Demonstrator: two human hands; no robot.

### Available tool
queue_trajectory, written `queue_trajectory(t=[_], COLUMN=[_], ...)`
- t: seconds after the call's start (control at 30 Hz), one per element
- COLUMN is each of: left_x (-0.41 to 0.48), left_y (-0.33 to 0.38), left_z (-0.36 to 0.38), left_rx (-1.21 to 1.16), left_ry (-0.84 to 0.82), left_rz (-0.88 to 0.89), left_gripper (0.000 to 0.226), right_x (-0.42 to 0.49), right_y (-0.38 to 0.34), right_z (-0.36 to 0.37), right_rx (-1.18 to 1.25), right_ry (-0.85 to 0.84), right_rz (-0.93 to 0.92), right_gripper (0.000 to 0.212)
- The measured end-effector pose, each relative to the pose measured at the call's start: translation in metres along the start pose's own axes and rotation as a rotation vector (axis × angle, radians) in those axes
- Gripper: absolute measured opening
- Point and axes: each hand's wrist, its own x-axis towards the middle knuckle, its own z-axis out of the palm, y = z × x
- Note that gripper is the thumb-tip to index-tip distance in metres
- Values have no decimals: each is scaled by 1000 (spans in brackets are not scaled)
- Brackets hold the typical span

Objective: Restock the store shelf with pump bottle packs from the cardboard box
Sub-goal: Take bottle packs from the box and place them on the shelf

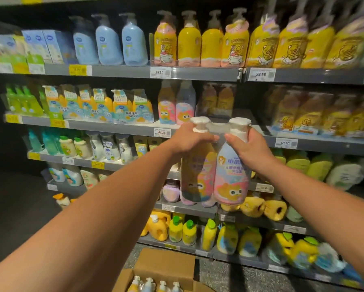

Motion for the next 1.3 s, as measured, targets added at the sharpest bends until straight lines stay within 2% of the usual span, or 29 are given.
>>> queue_trajectory(t=[0.1, 0.27, 0.5, 0.63, 0.73, 0.83, 0.93, 1.07, 1.17, 1.2, 1.3], left_x=[26, 74, 124, 150, 174, 202, 230, 267, 290, 296, 317], left_y=[-8, -24, -43, -44, -39, -36, -29, -18, -13, -12, -18], left_z=[-3, -10, -9, 1, 9, 20, 31, 41, 46, 48, 53], left_rx=[10, 2, -52, -63, -59, -20, -13, -40, -60, -62, -68], left_ry=[-26, -26, 100, 129, 155, 189, 215, 280, 327, 333, 389], left_rz=[5, -25, -8, 3, -15, -64, -131, -167, -173, -179, -199], left_gripper=[35, 41, 48, 41, 42, 53, 58, 51, 44, 40, 16], right_x=[18, 56, 103, 133, 160, 189, 221, 265, 294, 302, 324], right_y=[7, 12, 17, 27, 34, 44, 50, 55, 60, 62, 70], right_z=[5, 11, 17, 12, 3, -7, -19, -32, -37, -38, -36], right_rx=[18, 0, -38, 8, 49, 70, 108, 115, 82, 85, 122], right_ry=[35, 60, 49, 51, 22, -44, -74, -77, -45, -29, -25], right_rz=[40, 87, 114, 131, 145, 198, 238, 243, 281, 308, 333], right_gripper=[45, 28, 31, 32, 38, 44, 43, 44, 66, 67, 28])
